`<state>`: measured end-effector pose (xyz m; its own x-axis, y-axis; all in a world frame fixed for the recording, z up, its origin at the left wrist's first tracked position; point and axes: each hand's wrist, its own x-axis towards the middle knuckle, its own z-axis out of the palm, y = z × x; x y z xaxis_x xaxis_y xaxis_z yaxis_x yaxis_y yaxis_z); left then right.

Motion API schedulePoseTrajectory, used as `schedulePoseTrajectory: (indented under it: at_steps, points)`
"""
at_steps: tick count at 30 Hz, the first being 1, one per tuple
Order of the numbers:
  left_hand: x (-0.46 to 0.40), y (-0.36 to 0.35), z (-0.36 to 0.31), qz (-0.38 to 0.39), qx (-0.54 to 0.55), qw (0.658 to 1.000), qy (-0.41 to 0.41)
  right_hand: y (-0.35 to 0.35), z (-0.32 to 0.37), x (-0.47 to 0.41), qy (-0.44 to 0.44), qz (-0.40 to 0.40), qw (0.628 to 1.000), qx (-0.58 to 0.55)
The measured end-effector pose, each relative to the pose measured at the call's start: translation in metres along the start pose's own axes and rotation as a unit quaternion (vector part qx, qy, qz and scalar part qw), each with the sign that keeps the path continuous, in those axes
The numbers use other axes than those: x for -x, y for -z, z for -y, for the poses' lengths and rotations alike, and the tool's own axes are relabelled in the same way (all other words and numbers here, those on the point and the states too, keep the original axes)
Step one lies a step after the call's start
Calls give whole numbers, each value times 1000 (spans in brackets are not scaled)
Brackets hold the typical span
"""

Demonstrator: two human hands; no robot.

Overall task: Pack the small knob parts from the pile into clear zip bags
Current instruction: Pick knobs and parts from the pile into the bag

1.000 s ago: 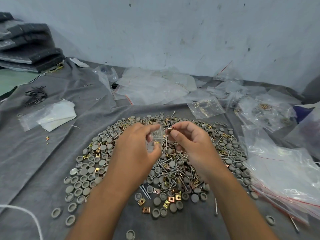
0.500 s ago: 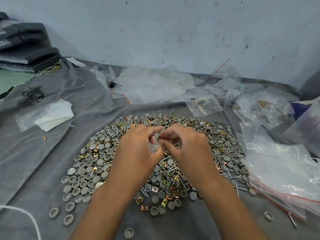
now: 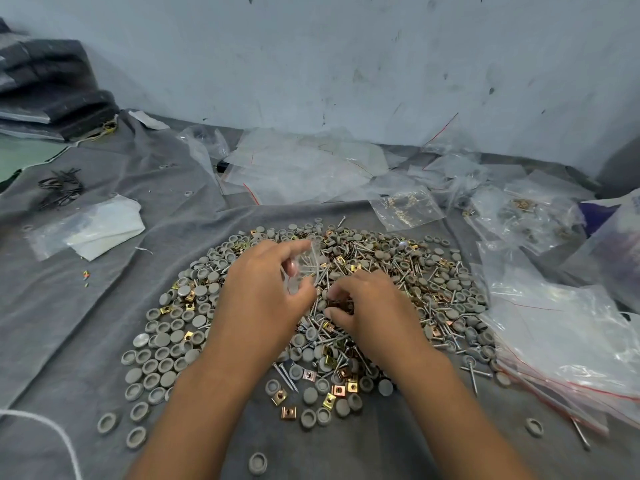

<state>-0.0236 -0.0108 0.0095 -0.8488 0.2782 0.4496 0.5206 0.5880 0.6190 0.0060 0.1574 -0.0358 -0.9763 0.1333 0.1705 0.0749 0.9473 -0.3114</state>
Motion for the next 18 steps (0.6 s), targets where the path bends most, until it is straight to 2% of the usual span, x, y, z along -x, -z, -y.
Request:
schedulePoseTrajectory:
  at_steps: [3, 13, 15, 18]
  points:
    - [-1, 1, 1, -1, -2, 1000, 4, -5, 4, 0, 14, -32, 999, 42]
    - [1, 1, -1, 0, 1, 1000, 2, -6, -3, -1, 46, 7, 997, 67]
    - [1, 2, -1, 1, 4, 1000, 4, -3, -8, -4, 25, 16, 1000, 10]
    - [1, 2, -2, 4, 4, 1000, 6, 7, -16, -9, -37, 5, 990, -138]
